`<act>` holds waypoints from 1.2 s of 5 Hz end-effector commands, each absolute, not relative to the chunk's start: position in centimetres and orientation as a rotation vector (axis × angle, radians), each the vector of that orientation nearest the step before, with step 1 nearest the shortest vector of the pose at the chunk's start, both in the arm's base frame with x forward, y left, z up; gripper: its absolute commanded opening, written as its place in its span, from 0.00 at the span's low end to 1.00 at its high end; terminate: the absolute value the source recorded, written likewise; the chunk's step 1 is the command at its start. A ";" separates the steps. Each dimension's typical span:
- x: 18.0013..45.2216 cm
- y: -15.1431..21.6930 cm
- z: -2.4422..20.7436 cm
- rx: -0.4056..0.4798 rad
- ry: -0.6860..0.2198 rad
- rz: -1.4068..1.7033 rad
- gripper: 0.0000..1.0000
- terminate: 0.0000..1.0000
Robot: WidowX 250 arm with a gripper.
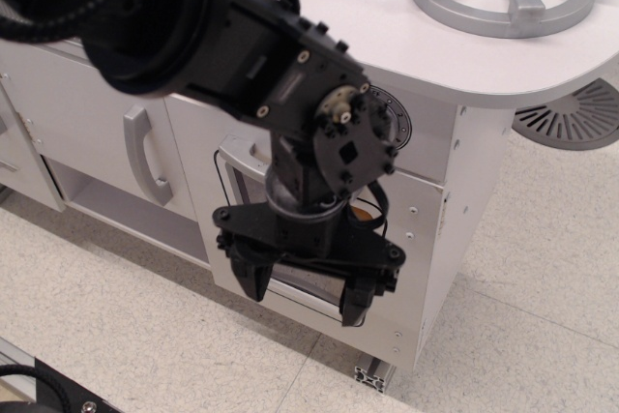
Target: Open oven
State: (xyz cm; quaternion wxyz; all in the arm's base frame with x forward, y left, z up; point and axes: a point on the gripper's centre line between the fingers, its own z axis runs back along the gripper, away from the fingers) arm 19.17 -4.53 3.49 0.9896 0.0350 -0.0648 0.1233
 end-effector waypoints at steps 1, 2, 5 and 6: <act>19.2 0.2 1.6 0.017 -0.246 0.527 1.00 0.00; 19.8 3.2 0.7 -0.033 -0.308 0.732 1.00 0.00; 24.1 8.1 -0.6 -0.169 -0.345 1.189 1.00 0.00; 25.2 8.2 -0.2 -0.239 -0.346 1.220 1.00 0.00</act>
